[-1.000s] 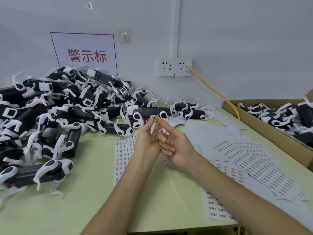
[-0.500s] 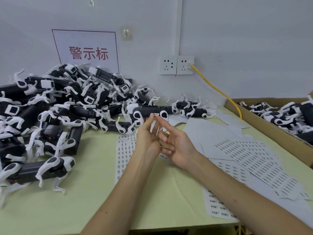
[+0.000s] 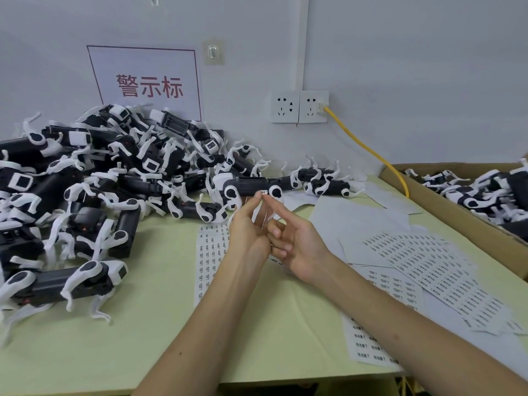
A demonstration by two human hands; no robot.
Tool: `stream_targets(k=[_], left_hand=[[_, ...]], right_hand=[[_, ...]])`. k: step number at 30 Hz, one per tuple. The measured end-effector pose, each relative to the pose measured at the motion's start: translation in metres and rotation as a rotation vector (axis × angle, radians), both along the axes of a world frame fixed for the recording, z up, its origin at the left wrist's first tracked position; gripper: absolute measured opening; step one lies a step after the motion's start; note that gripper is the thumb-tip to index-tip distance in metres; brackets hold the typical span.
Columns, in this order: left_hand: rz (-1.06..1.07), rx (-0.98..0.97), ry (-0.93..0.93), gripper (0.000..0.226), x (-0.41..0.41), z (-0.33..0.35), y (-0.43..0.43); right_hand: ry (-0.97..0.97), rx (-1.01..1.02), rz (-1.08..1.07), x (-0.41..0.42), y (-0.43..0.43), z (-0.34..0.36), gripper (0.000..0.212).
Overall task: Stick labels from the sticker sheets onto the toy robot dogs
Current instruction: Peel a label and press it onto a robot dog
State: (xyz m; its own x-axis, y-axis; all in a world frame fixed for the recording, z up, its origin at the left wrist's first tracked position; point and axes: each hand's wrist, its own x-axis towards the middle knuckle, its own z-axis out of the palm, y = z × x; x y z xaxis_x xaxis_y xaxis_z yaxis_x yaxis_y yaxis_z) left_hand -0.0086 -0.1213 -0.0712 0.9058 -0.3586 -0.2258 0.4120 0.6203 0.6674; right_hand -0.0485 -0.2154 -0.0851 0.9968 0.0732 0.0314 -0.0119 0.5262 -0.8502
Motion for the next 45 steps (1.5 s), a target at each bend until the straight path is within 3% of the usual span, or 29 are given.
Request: stream_targets(k=[13,18,23,31,43,45], left_hand=[[0.056,0.057,-0.031,0.03,-0.001,0.003,-0.003],[0.175,0.011,0.023,0.032,0.0,0.004,-0.006],[0.247,-0.041,0.055,0.015,0.005,0.0,-0.008],[0.331,0.008,0.051,0.029,0.009,-0.001,-0.005],[0.295,0.036,0.045,0.027,0.013,-0.001,0.004],[0.262,-0.002,0.035,0.037,0.011,0.001,0.005]], right_hand=[[0.03,0.019,-0.019,-0.002,0.004,0.001,0.024],[0.017,-0.009,-0.019,-0.001,0.003,0.0,0.033],[0.005,-0.029,-0.002,-0.001,0.004,-0.001,0.035],[-0.018,-0.028,0.055,-0.002,0.005,-0.003,0.047],[-0.037,0.034,0.136,0.004,0.0,-0.01,0.043],[-0.039,0.035,0.144,0.004,-0.001,-0.011,0.043]])
